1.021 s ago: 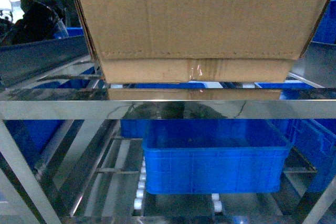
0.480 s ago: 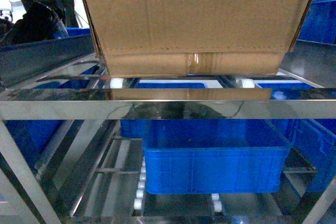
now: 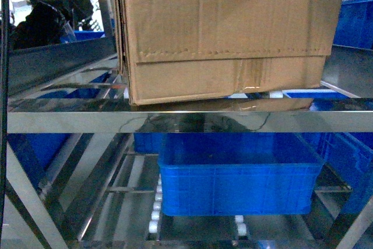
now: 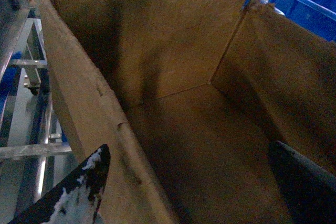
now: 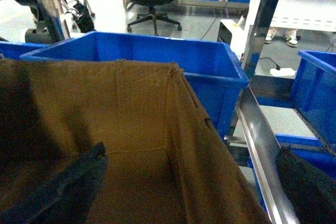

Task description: Sort boxes to right shelf from conveyor

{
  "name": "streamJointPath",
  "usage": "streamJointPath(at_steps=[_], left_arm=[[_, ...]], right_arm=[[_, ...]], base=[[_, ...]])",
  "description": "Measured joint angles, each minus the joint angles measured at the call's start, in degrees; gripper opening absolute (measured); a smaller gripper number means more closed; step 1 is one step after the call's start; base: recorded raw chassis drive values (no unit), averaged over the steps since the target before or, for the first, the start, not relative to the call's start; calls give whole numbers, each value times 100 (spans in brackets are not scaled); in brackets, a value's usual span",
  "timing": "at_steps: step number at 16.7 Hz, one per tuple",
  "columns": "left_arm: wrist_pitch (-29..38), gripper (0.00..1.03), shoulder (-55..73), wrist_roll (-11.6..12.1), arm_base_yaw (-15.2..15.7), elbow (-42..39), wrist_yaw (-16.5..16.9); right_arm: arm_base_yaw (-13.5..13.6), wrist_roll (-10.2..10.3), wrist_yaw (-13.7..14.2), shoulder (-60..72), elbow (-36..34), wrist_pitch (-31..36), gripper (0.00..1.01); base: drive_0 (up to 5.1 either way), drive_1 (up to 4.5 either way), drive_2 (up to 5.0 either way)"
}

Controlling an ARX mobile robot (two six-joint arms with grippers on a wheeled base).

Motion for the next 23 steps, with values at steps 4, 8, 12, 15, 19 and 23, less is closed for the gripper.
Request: streamJointPath(at_steps=[4, 8, 12, 15, 19, 23], left_arm=[[289, 98, -136, -20, -7, -160, -35], [741, 98, -957, -282, -52, -1180, 7], [1843, 98, -1821, -527, -127, -2695, -85], [2452, 98, -2973, -361, -282, -4044, -531], [1690, 98, -4819, -85, -603, -5740, -1294], [1386, 98, -5171, 7, -601, -6186, -1545]], right_arm=[[-2, -24, 138, -203, -214, 439, 98], [-37, -11, 367, -935, -1250, 1123, 98], [-37, 219, 848, -1810, -3040, 2487, 98], [122, 133, 826, -2750, -4087, 2887, 98], [455, -151, 876, -4553, -5473, 2164, 98], [444, -227, 929, -4629, -5556, 2175, 98]], base=[[0, 0, 0], [0, 0, 0], [0, 0, 0], [0, 0, 0], [0, 0, 0], [0, 0, 0]])
